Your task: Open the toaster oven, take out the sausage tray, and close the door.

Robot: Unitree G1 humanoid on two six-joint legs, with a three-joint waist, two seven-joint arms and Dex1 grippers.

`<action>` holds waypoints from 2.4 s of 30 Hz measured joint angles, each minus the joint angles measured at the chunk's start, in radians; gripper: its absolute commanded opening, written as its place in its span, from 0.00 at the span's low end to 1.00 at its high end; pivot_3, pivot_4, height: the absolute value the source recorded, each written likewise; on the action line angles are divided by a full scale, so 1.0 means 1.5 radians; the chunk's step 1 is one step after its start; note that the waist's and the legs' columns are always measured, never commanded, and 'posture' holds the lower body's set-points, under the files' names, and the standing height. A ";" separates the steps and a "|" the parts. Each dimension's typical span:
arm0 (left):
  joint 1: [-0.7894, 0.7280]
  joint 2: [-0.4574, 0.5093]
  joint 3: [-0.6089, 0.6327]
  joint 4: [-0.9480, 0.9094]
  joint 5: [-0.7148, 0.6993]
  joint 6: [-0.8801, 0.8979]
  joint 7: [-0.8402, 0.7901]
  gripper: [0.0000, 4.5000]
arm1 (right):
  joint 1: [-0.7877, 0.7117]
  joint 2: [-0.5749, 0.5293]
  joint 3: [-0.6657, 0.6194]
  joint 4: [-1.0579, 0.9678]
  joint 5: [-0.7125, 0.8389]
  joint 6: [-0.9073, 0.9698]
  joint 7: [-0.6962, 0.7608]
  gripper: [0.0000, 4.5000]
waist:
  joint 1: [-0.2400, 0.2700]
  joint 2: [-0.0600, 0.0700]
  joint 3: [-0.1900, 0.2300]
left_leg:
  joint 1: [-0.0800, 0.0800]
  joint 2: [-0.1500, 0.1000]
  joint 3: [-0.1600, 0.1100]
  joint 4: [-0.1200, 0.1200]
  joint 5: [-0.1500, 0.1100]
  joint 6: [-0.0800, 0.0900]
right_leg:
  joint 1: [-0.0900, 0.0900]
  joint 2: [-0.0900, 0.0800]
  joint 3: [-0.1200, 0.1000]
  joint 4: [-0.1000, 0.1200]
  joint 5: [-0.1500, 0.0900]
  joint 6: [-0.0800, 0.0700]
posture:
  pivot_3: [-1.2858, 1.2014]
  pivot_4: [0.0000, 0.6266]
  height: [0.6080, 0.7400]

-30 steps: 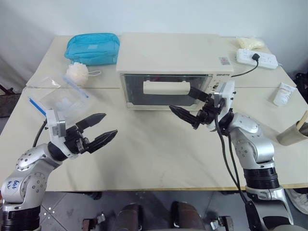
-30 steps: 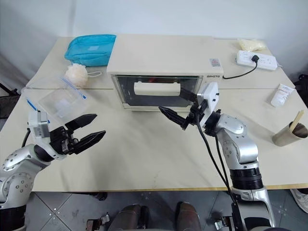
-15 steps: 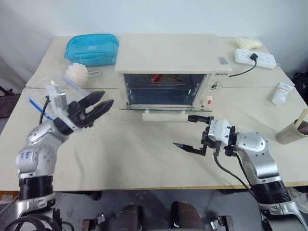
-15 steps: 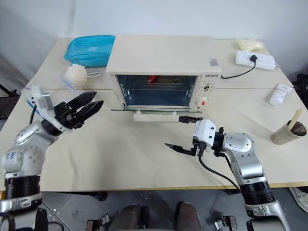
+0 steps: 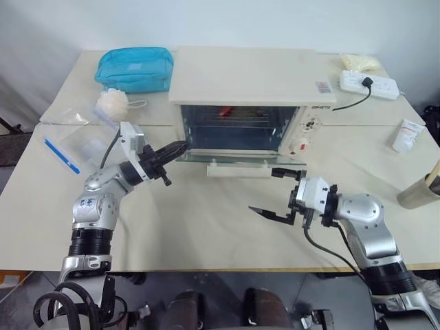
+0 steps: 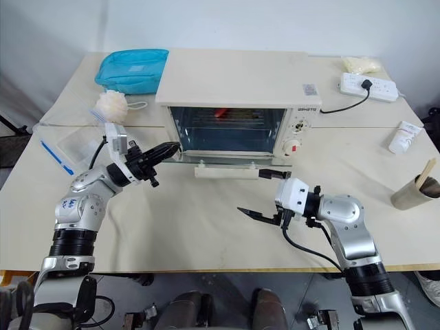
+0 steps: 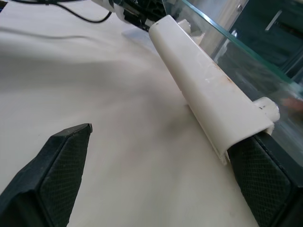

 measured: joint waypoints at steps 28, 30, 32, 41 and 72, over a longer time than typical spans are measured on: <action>0.255 -0.022 0.030 -0.199 0.032 -0.078 0.050 0.33 | -0.219 0.068 0.109 0.023 -0.318 0.095 -0.324 1.00 | -0.020 0.000 0.000 | 0.000 0.002 0.002 0.004 -0.002 0.000 | -0.001 0.000 0.001 0.003 0.000 0.000 | 0.52 0.24 1.00; 0.298 -0.018 0.064 -0.244 0.010 -0.065 0.069 0.47 | -0.275 0.097 0.159 0.110 -0.395 0.069 -0.388 1.00 | -0.028 0.000 0.000 | 0.000 0.002 0.001 0.004 -0.002 0.000 | -0.001 0.000 0.000 0.004 0.000 0.000 | 0.52 0.24 1.00; 0.332 -0.018 0.099 -0.277 -0.009 -0.057 0.092 0.58 | -0.339 0.120 0.196 0.210 -0.474 0.058 -0.465 1.00 | -0.028 0.001 0.000 | 0.000 0.002 0.001 0.004 -0.002 0.000 | -0.002 0.000 0.001 0.004 0.000 -0.001 | 0.52 0.24 1.00; 0.364 -0.020 0.120 -0.324 -0.037 -0.040 0.126 0.66 | -0.507 0.190 0.250 0.492 -0.588 0.055 -0.630 0.96 | -0.031 0.001 0.000 | 0.000 0.001 -0.001 0.003 -0.002 0.000 | -0.001 0.000 0.001 0.004 0.000 -0.001 | 0.52 0.24 1.00; 0.007 -0.024 0.042 -0.033 -0.024 -0.031 0.043 0.66 | -0.490 0.178 0.282 0.432 -0.632 0.043 -0.579 0.01 | -0.046 0.000 0.000 | -0.001 0.001 -0.004 -0.002 -0.002 -0.001 | -0.002 0.001 -0.004 0.004 0.000 0.000 | 0.52 0.24 1.00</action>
